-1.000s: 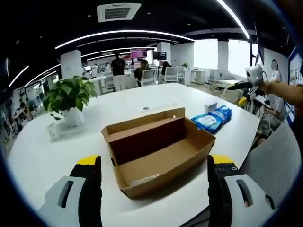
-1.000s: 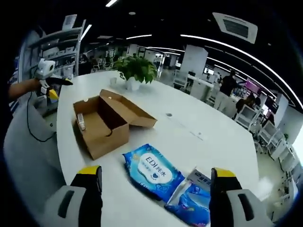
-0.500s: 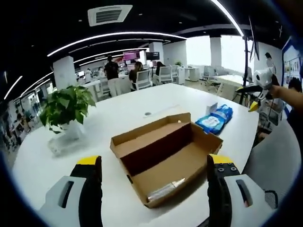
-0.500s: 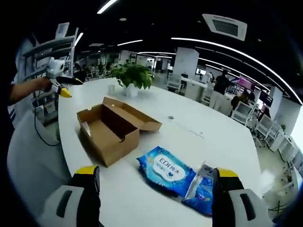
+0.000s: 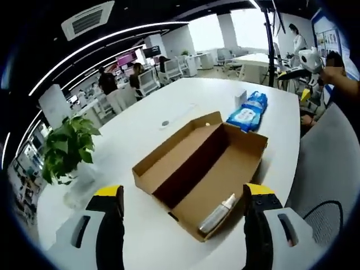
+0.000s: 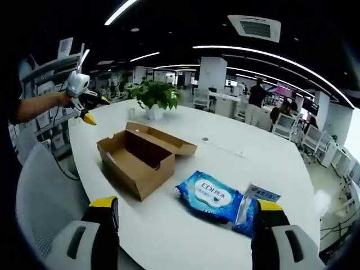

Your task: Operate the shoe box by opening the lid, removing the specified soft item, and placing it in the target area until the item is outside and the box remains undamaged.

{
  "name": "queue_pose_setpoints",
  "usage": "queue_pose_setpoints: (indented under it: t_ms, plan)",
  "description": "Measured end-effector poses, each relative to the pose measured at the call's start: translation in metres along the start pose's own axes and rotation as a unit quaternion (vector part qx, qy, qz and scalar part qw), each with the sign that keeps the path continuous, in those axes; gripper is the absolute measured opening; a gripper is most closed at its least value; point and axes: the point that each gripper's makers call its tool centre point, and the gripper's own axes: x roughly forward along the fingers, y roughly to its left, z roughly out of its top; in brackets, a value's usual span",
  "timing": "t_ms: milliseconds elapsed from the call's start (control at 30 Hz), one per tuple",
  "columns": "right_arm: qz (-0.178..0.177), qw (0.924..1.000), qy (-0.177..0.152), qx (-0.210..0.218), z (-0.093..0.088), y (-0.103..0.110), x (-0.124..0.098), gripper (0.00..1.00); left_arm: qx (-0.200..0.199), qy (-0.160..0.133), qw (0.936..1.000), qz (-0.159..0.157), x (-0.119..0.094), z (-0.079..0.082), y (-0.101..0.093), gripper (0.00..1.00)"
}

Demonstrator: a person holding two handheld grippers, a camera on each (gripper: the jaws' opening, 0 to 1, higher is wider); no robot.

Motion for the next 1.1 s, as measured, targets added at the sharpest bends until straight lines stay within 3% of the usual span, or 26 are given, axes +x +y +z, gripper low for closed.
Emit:
queue_pose_setpoints:
  t_ms: [333,500,633,900,1100]
  plan:
    - [-0.007,0.9999,0.001,0.007,-0.013,0.021,-0.01,1.0,0.03,0.054,0.9968,-0.051,0.027,-0.011,0.004,0.81]
    - [0.002,0.9999,-0.001,0.016,-0.018,0.031,-0.01,1.0,0.066,0.101,0.9895,-0.079,0.043,-0.026,0.0,0.79]
    - [0.008,0.9999,-0.004,0.014,-0.02,0.038,-0.009,1.0,0.098,0.141,0.9769,-0.128,0.053,-0.042,-0.008,0.71]
    - [0.023,0.9996,0.009,0.013,-0.027,0.048,-0.009,1.0,0.155,0.204,0.952,-0.167,0.066,-0.059,-0.013,0.7]
    - [0.024,0.9994,-0.001,0.025,-0.028,0.055,-0.01,1.0,0.191,0.228,0.9354,-0.191,0.08,-0.063,-0.016,0.67]
